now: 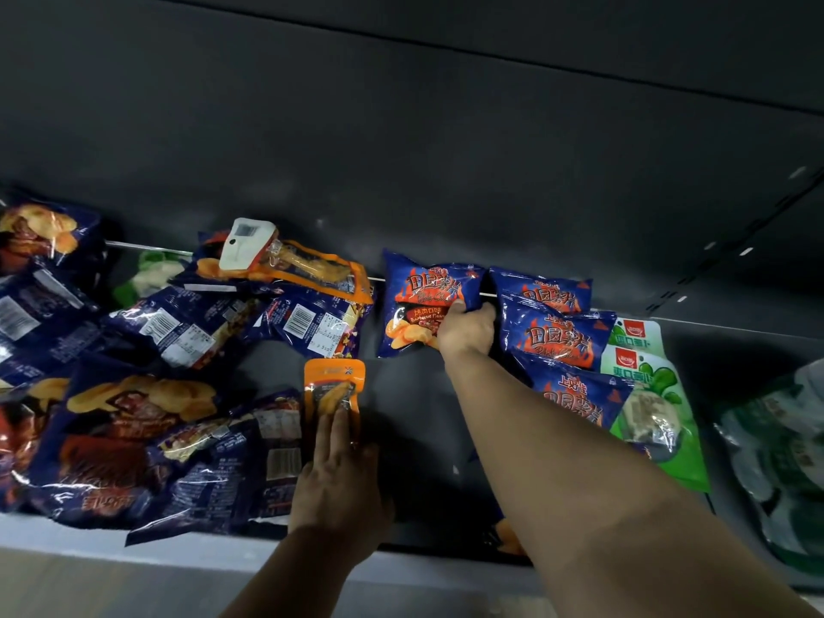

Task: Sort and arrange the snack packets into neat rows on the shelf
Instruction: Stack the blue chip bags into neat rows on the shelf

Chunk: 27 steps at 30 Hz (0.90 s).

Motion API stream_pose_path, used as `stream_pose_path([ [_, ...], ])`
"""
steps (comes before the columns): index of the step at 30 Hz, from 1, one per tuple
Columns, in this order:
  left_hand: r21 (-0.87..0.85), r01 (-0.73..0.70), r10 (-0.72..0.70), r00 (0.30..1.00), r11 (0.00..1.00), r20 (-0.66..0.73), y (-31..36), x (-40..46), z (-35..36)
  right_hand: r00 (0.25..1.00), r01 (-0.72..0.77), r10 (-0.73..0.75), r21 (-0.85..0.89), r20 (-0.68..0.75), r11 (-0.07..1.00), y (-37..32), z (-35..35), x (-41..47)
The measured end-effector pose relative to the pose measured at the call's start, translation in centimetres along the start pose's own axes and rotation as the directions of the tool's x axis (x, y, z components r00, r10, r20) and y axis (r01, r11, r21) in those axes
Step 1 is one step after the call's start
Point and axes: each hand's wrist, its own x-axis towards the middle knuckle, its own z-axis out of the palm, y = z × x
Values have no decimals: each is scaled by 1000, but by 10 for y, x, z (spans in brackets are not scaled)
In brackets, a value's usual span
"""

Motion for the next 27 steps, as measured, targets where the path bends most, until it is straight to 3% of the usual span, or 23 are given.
stream_pose_path([
  [4,-1,12,-12,1000,1000,-18,2,1,0,998,70,-71,-122,-3,990,0,-2,-7],
  [9,-12,-2,2,998,1000,-61,5,4,2,939,336,-342,-339,45,879,2,4,-20],
  [16,4,-11,12,997,1000,-81,4,2,1,906,411,-409,-446,107,795,0,-10,-25],
  [18,3,-4,4,998,1000,-61,5,0,0,822,549,-540,-497,179,672,7,-13,-33],
  [20,5,10,-10,999,1000,-42,6,-1,-2,669,719,-674,-501,314,481,15,-12,-43],
  [22,10,17,-17,999,1000,-32,8,-2,-3,556,812,-676,-491,484,316,20,-11,-52],
  [24,22,16,-16,1000,1000,-19,9,-2,-3,550,821,-567,-519,613,236,27,-8,-54],
  [27,34,9,-8,1000,999,-3,8,-4,-2,589,796,-518,-553,620,244,33,-7,-48],
])
